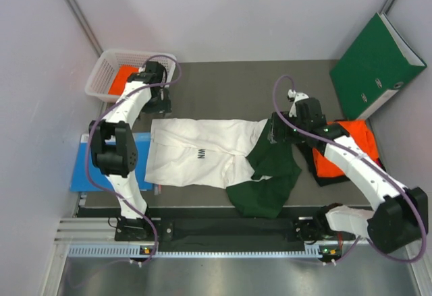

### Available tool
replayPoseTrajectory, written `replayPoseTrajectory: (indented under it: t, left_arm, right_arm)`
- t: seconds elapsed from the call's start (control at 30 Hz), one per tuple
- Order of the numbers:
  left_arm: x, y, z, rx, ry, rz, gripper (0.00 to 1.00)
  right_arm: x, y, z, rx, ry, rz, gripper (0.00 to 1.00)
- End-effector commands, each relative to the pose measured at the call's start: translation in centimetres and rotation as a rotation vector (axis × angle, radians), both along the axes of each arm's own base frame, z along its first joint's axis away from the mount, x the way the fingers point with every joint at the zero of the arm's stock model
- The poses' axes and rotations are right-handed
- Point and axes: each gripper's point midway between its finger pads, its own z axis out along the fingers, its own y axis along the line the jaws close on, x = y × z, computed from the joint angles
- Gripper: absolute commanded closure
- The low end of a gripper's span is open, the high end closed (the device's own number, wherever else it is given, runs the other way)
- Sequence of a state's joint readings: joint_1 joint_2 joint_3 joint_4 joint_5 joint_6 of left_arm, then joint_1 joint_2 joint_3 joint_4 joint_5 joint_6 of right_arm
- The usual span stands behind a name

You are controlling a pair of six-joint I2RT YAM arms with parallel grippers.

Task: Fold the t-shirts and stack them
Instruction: Flatten the tshirt out

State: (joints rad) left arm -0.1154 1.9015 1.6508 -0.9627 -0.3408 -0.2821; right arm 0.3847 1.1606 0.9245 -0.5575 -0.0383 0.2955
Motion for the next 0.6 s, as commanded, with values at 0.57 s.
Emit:
replayPoseTrajectory:
  t: [0.57]
  left_arm:
    - [5.9, -2.1, -5.9, -0.092, 0.003, -0.025, 0.07]
  right_arm:
    - [13.7, -2.1, -6.8, -0.119, -0.059, -0.198, 0.11]
